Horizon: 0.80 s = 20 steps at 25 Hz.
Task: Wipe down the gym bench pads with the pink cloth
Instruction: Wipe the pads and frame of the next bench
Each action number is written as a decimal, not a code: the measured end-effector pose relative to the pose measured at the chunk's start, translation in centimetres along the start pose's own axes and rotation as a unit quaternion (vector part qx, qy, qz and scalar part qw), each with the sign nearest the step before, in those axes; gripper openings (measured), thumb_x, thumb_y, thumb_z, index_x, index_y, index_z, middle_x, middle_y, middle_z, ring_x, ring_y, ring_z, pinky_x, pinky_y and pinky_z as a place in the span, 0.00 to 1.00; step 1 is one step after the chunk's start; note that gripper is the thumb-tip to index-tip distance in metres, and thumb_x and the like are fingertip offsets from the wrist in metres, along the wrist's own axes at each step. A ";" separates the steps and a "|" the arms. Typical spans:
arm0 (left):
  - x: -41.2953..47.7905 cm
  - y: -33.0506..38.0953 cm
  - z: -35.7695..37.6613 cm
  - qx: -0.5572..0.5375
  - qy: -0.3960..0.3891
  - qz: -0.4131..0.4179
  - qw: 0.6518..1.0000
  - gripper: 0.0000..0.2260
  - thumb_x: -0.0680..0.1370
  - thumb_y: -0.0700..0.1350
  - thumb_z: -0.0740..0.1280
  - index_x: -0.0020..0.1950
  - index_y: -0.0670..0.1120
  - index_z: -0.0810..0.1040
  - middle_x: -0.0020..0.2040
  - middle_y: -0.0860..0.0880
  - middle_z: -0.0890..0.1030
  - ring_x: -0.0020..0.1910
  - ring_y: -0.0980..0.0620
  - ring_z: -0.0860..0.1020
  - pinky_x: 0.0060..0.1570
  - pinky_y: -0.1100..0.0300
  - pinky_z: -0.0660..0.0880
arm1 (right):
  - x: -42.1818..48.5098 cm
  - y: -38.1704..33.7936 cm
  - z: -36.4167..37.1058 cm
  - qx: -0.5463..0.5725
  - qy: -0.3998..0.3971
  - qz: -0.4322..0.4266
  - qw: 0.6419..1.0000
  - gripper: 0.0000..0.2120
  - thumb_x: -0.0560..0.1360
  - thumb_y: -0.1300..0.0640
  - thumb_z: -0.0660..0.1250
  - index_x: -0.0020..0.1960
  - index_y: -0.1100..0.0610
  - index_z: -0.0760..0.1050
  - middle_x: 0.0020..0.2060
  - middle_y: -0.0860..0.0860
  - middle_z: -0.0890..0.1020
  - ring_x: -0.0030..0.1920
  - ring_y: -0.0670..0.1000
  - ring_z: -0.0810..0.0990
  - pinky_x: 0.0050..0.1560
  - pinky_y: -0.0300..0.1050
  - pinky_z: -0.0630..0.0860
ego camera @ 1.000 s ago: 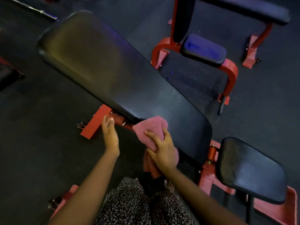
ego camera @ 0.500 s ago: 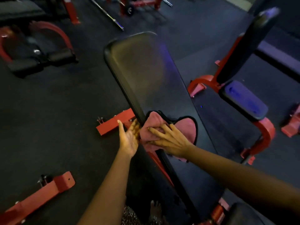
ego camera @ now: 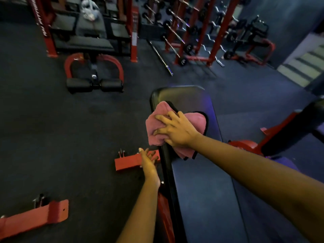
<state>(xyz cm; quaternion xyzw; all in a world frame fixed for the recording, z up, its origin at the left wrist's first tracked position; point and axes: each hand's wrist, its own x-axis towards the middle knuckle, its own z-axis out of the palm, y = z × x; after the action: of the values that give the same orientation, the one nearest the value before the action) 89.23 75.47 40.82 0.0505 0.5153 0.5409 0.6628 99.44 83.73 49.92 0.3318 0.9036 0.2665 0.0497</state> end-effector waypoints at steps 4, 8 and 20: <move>2.2 1.4 4.7 0.062 -0.013 0.055 0.996 0.32 0.74 0.68 0.50 0.70 0.51 0.68 0.69 0.48 0.71 0.67 0.48 0.69 0.69 0.49 0.64 | 4.2 4.2 0.6 0.034 0.024 0.027 0.999 0.18 0.65 0.41 0.55 0.50 0.38 0.78 0.62 0.50 0.75 0.52 0.58 0.75 0.42 0.50 0.68; 3.2 2.7 7.6 0.199 0.070 0.163 0.964 0.27 0.78 0.63 0.46 0.69 0.50 0.68 0.67 0.45 0.72 0.66 0.44 0.70 0.63 0.51 0.66 | 8.1 8.9 0.5 0.066 0.003 0.065 0.996 0.24 0.67 0.38 0.51 0.58 0.38 0.74 0.66 0.51 0.70 0.61 0.58 0.68 0.49 0.54 0.68; 3.4 1.9 7.6 0.262 0.100 0.271 0.921 0.28 0.76 0.62 0.50 0.71 0.48 0.65 0.66 0.45 0.72 0.65 0.48 0.70 0.62 0.56 0.67 | 10.1 13.3 2.2 0.244 -0.033 0.155 0.957 0.31 0.66 0.35 0.53 0.64 0.47 0.73 0.54 0.55 0.76 0.55 0.56 0.74 0.52 0.51 0.70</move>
<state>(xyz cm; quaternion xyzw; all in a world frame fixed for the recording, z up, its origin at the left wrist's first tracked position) 93.23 82.57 43.43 0.3058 0.6687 0.5476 0.3994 99.80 99.54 55.73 0.4787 0.8763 0.0309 -0.0450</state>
